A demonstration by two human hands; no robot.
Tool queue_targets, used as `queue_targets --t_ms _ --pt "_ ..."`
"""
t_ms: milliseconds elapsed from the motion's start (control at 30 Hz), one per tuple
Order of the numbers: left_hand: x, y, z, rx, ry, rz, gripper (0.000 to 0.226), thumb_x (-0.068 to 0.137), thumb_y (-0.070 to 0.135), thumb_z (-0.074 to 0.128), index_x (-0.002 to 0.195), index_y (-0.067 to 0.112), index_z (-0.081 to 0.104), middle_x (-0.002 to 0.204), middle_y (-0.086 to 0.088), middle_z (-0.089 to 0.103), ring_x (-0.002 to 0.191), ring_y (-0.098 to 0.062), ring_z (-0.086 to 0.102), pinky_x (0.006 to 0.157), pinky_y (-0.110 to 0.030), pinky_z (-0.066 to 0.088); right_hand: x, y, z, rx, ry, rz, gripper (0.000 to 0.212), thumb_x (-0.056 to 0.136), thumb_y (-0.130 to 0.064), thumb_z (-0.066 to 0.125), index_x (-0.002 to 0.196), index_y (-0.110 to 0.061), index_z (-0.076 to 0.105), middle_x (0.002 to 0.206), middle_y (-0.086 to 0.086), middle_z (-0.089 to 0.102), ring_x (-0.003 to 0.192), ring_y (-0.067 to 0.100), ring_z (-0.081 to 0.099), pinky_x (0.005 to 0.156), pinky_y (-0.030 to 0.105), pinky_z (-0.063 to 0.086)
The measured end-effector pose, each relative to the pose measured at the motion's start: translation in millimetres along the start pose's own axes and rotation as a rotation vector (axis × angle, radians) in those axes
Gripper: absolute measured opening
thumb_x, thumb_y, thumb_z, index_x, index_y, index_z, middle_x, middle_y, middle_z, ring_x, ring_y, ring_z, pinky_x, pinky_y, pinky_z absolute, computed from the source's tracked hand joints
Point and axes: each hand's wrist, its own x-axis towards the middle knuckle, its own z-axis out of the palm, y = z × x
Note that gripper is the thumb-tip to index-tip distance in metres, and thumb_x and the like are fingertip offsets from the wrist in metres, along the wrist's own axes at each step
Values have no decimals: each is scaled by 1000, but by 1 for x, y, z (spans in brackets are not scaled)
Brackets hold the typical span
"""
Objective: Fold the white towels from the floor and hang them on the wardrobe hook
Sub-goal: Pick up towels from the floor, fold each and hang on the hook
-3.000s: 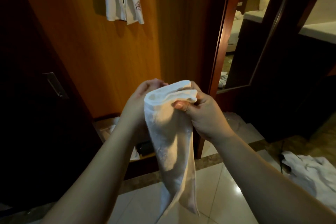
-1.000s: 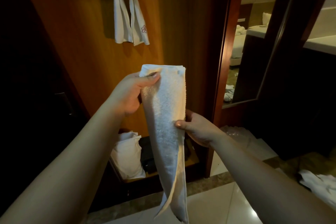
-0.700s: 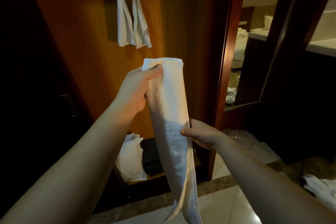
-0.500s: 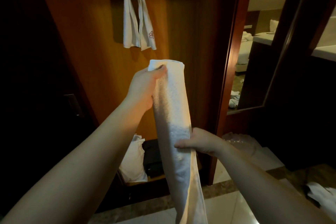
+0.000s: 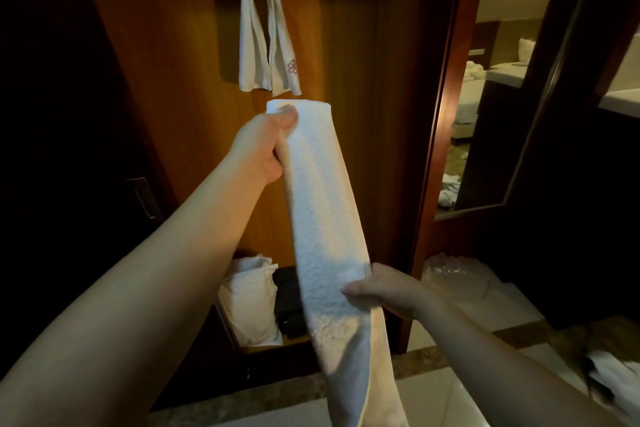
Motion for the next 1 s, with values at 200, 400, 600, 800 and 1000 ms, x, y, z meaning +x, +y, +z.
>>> queue_targets --t_ms 200,400,600,800,1000 --pt "10 12 -3 -38 -11 -41 29 86 17 77 109 16 59 91 -9 78 77 -28 77 56 -49 60 -1 9 7 0 -109 61 61 65 -40 84 120 -22 66 119 -2 72 115 18 67 102 35 52" --pt "29 14 -4 -12 13 -68 35 86 17 76 112 17 53 107 -11 70 94 -30 70 60 -50 58 -5 1 5 -8 -129 62 74 63 -67 83 122 -25 68 127 3 70 120 24 65 111 47 45" --pt "54 0 0 25 -4 -115 44 95 29 67 134 16 50 114 -15 68 98 -32 69 70 -47 62 -12 -15 -1 280 -138 19 77 55 -62 91 112 -14 72 116 9 74 113 26 69 98 39 54" --pt "18 -74 4 524 16 285 33 102 42 51 130 25 52 135 -5 54 113 -16 56 89 -32 47 -14 -48 -18 581 -14 -120 69 72 -55 79 124 -12 66 125 13 70 118 28 67 89 36 58" --pt "-73 -156 3 717 -267 622 3 94 36 57 97 34 56 92 16 56 90 0 56 73 -10 44 -6 -44 -25 673 166 -187 54 84 -59 61 116 -20 77 133 11 66 123 27 63 100 41 52"
